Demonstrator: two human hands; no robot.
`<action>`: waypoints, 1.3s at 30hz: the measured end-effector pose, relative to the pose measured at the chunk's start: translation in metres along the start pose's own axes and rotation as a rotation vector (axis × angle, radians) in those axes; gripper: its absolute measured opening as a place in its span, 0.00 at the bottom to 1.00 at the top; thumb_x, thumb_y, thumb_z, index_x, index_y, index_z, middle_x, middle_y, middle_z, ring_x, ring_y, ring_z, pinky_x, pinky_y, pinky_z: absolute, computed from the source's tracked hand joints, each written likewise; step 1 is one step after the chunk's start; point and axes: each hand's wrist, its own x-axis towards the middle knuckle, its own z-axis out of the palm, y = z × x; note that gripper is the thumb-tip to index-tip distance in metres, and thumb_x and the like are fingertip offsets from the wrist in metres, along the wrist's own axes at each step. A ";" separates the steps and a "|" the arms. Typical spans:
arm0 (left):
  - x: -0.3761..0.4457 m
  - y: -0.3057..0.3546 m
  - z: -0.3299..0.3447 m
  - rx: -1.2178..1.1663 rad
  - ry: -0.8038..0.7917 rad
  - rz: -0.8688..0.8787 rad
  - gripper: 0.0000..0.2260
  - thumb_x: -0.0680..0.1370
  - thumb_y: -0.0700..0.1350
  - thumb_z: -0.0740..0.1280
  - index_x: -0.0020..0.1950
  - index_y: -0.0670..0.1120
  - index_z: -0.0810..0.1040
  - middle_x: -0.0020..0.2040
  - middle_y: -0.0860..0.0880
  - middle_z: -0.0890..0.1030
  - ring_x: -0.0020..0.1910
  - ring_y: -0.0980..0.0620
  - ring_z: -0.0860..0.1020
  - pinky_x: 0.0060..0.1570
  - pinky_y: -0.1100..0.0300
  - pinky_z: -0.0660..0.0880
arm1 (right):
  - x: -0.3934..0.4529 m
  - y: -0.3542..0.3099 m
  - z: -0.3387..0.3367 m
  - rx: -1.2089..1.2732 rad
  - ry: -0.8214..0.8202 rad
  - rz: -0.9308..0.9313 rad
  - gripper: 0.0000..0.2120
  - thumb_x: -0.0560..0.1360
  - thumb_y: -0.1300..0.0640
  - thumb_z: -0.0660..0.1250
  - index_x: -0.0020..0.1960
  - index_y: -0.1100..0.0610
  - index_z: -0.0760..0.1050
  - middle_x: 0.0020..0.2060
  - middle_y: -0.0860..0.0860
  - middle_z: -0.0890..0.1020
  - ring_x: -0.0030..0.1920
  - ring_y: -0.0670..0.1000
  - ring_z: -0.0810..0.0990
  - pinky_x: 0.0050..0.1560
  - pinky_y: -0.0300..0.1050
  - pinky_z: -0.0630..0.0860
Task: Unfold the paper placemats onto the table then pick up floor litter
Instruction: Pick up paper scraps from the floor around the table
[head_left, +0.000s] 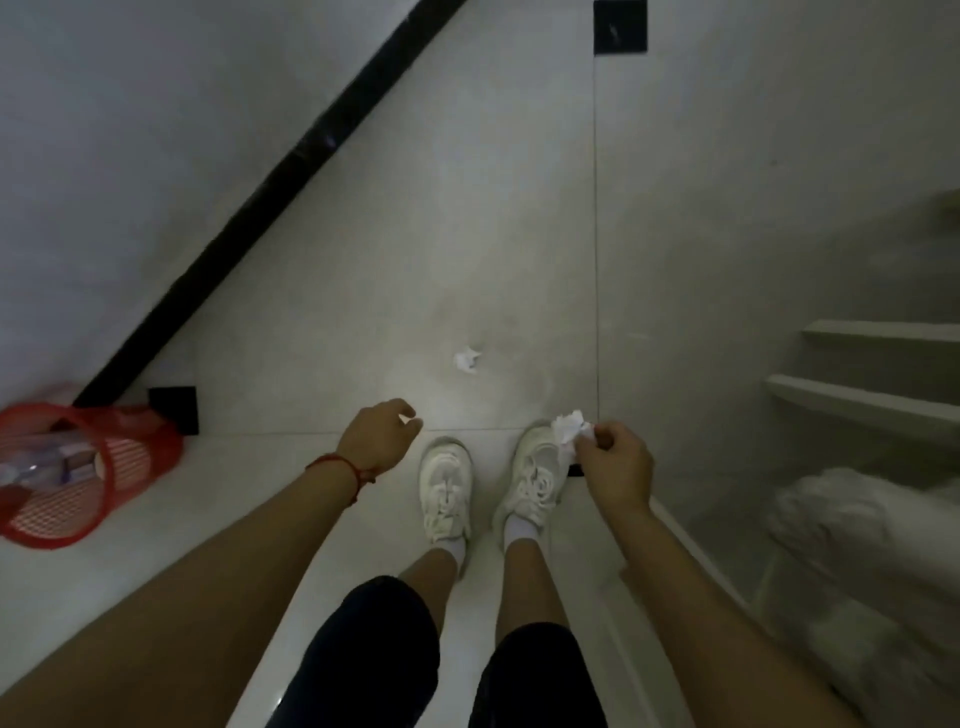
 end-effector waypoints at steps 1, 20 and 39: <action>0.024 -0.003 0.011 0.015 -0.001 -0.002 0.15 0.78 0.47 0.60 0.62 0.41 0.74 0.59 0.39 0.78 0.59 0.42 0.75 0.57 0.57 0.69 | 0.021 0.009 0.010 -0.019 0.002 -0.004 0.06 0.74 0.61 0.64 0.40 0.62 0.75 0.35 0.54 0.76 0.38 0.53 0.74 0.35 0.40 0.65; 0.282 -0.022 0.156 0.170 0.209 0.336 0.12 0.75 0.36 0.61 0.59 0.40 0.72 0.56 0.37 0.72 0.53 0.40 0.73 0.49 0.46 0.75 | 0.202 0.101 0.157 -0.034 -0.077 0.006 0.04 0.73 0.60 0.65 0.40 0.58 0.76 0.39 0.62 0.82 0.40 0.57 0.79 0.45 0.51 0.78; 0.081 0.004 -0.062 -0.535 0.513 0.224 0.04 0.71 0.41 0.71 0.44 0.41 0.80 0.39 0.49 0.80 0.38 0.52 0.77 0.42 0.64 0.74 | 0.097 -0.108 0.057 0.106 -0.078 -0.168 0.14 0.72 0.64 0.67 0.33 0.48 0.73 0.29 0.49 0.78 0.29 0.41 0.78 0.37 0.35 0.77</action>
